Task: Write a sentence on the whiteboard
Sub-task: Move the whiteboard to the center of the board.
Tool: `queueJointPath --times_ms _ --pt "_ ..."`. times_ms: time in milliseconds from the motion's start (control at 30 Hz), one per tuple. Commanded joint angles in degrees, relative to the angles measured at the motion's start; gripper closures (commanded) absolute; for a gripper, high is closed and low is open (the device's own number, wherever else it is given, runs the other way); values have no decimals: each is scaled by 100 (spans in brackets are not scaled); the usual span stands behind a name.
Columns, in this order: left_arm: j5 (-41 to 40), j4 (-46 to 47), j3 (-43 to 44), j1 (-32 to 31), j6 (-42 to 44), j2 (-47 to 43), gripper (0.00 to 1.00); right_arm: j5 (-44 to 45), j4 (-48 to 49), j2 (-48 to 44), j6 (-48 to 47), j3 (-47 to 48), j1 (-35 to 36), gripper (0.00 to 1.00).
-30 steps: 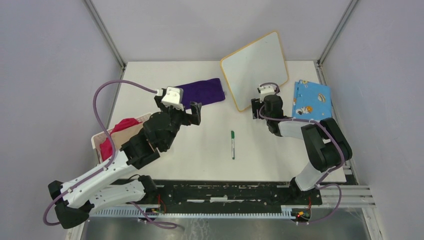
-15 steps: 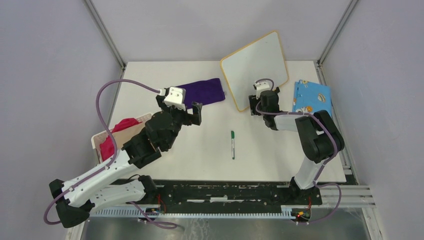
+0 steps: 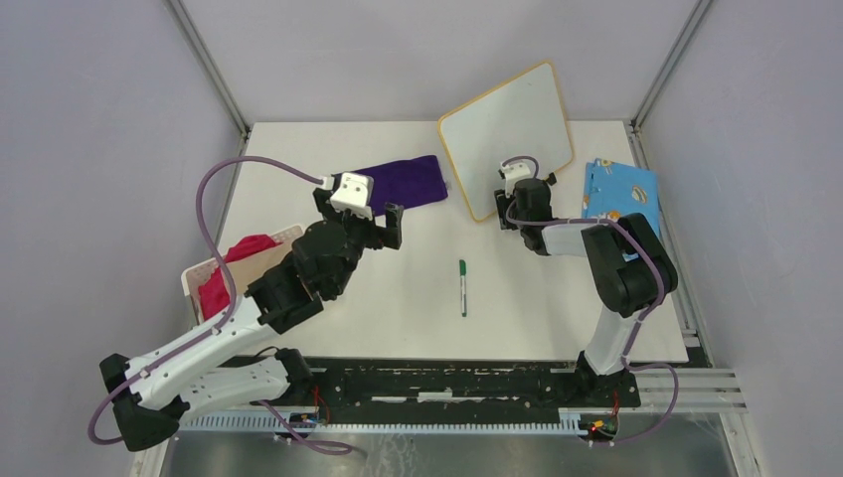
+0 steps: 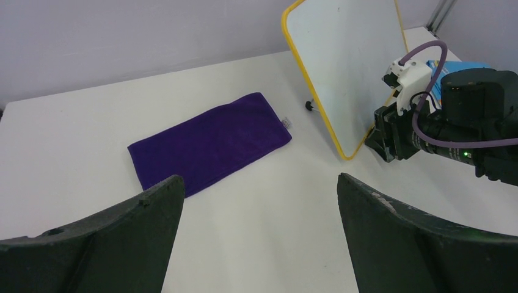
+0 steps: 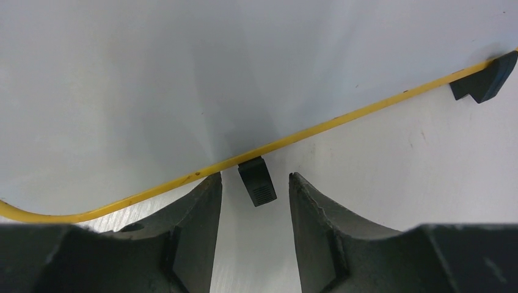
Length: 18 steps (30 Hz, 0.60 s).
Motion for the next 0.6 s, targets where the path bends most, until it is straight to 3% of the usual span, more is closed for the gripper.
queueJointPath --times_ms 0,267,567 --pt "-115 295 -6 -33 196 22 1 -101 182 54 -127 275 -31 50" --pt "-115 294 -2 -34 205 74 1 -149 150 190 -230 435 -29 52" --pt "-94 294 2 -34 205 110 1 -275 200 189 -250 368 -28 65"
